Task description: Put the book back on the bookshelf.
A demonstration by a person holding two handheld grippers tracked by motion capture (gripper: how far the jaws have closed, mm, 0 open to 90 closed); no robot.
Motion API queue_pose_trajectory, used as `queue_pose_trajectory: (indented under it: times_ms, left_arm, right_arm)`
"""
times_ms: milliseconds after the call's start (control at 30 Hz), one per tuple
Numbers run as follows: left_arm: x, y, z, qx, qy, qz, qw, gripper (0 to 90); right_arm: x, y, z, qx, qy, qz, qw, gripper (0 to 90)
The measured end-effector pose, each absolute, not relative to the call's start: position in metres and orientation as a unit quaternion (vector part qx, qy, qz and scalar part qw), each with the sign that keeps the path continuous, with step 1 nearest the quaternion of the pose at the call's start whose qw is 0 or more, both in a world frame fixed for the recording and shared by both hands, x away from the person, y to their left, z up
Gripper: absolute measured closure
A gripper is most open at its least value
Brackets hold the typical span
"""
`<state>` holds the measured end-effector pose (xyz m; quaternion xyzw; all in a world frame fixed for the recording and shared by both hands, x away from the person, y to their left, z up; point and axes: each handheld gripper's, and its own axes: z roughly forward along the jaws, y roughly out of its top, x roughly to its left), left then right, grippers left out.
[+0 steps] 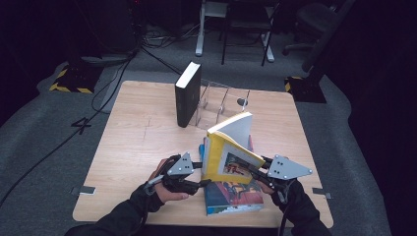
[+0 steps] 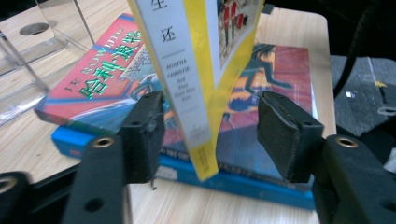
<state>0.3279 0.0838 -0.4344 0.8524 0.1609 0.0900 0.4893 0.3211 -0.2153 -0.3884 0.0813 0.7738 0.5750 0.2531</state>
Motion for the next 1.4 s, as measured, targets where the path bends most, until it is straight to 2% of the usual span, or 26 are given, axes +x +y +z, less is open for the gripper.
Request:
queue_pose_trajectory:
  times_ms: [233, 433, 533, 767, 800, 933, 1100, 1167, 1200, 1233, 1267, 1400]
  left_arm:
    - [0.337, 0.068, -0.437, 0.833, 0.178, 0.099, 0.514, 39.4]
    - [0.341, 0.060, -0.432, 0.821, 0.177, 0.118, 0.530, 45.9]
    - [0.339, 0.055, -0.431, 0.823, 0.164, 0.134, 0.527, 52.1]
    - [0.339, 0.059, -0.431, 0.825, 0.148, 0.127, 0.530, 67.8]
    - [0.338, 0.059, -0.431, 0.826, 0.140, 0.128, 0.530, 69.2]
    - [0.334, 0.058, -0.430, 0.830, 0.127, 0.129, 0.528, 71.9]
    - [0.334, 0.058, -0.431, 0.830, 0.129, 0.130, 0.527, 72.5]
    - [0.335, 0.059, -0.431, 0.830, 0.128, 0.126, 0.528, 72.7]
    - [0.335, 0.059, -0.431, 0.830, 0.126, 0.122, 0.530, 73.1]
    - [0.333, 0.059, -0.431, 0.831, 0.118, 0.124, 0.529, 73.7]
    - [0.332, 0.059, -0.431, 0.831, 0.118, 0.124, 0.530, 73.8]
    - [0.333, 0.059, -0.432, 0.828, 0.124, 0.115, 0.535, 74.0]
  right_arm:
    - [0.316, -0.216, -0.389, 0.077, 0.774, 0.575, 0.252, 87.8]
    - [0.314, -0.216, -0.388, 0.070, 0.777, 0.573, 0.252, 87.5]
    - [0.312, -0.217, -0.388, 0.071, 0.776, 0.571, 0.259, 86.5]
    - [0.312, -0.224, -0.389, 0.087, 0.768, 0.570, 0.278, 81.5]
    - [0.313, -0.228, -0.390, 0.096, 0.765, 0.572, 0.281, 76.1]
    - [0.314, -0.232, -0.390, 0.108, 0.760, 0.573, 0.286, 69.3]
    - [0.314, -0.238, -0.390, 0.139, 0.745, 0.568, 0.321, 58.9]
    - [0.316, -0.244, -0.391, 0.162, 0.734, 0.574, 0.326, 50.1]
    - [0.320, -0.246, -0.392, 0.173, 0.735, 0.573, 0.319, 47.7]
    - [0.326, -0.251, -0.396, 0.190, 0.739, 0.573, 0.300, 40.5]
    - [0.330, -0.253, -0.399, 0.194, 0.743, 0.576, 0.282, 38.4]
    - [0.336, -0.253, -0.406, 0.198, 0.753, 0.575, 0.251, 37.7]
